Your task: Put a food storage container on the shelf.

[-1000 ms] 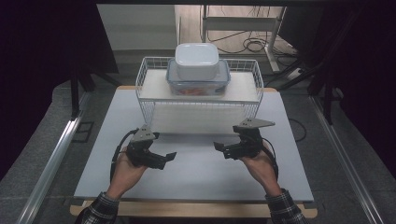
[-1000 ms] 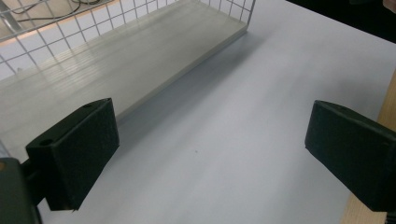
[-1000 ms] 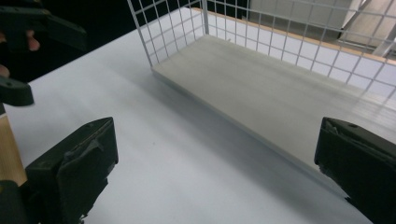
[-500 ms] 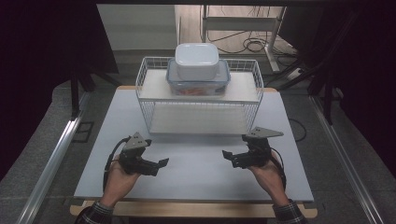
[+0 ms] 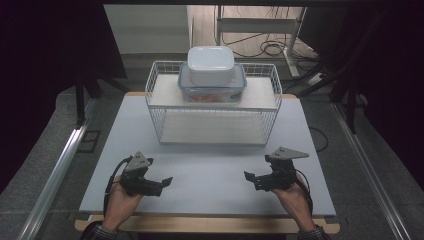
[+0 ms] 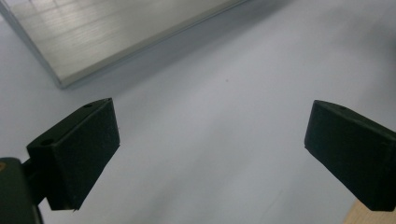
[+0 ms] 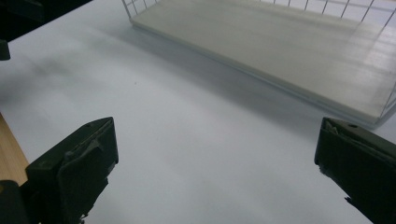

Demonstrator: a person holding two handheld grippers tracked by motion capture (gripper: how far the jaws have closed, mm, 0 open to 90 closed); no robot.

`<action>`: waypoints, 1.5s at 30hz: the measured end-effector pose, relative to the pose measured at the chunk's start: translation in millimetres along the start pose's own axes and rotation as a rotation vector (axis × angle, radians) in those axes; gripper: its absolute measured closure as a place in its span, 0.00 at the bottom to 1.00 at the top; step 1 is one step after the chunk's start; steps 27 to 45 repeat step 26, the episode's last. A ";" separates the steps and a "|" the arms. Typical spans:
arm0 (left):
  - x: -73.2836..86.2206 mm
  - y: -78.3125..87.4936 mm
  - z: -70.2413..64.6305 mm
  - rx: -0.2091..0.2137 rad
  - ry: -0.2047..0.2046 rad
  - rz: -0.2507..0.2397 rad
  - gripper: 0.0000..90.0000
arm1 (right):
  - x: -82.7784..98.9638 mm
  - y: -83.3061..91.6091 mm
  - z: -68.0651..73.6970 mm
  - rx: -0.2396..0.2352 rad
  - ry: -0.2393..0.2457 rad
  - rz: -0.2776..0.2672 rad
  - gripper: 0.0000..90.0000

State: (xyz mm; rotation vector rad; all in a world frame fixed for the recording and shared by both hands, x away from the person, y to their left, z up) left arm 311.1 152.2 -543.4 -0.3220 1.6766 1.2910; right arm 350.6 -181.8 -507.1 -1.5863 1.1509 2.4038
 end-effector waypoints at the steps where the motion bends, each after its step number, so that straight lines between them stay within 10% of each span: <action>1: 2.4 0.0 0.6 -0.002 0.000 0.002 0.03 | 2.2 0.2 0.0 0.003 0.001 0.002 0.00; 23: 44.3 -17.6 0.9 -0.024 -0.005 0.123 0.01 | 57.9 -11.3 -11.7 0.027 -0.072 0.121 0.00; 45: 44.4 -18.5 2.1 -0.039 -0.007 0.128 0.00 | 59.5 -12.3 -13.9 0.034 -0.074 0.126 0.00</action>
Point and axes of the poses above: each handheld gripper's, and its own axes: y roughly backward along the jaws, x roughly out of its underside, z roughly to its left, the point moved 8 cm from there along -y, roughly forward along the jaws, and after that the axes turned 10 degrees about -x, right-handed, at the moved point
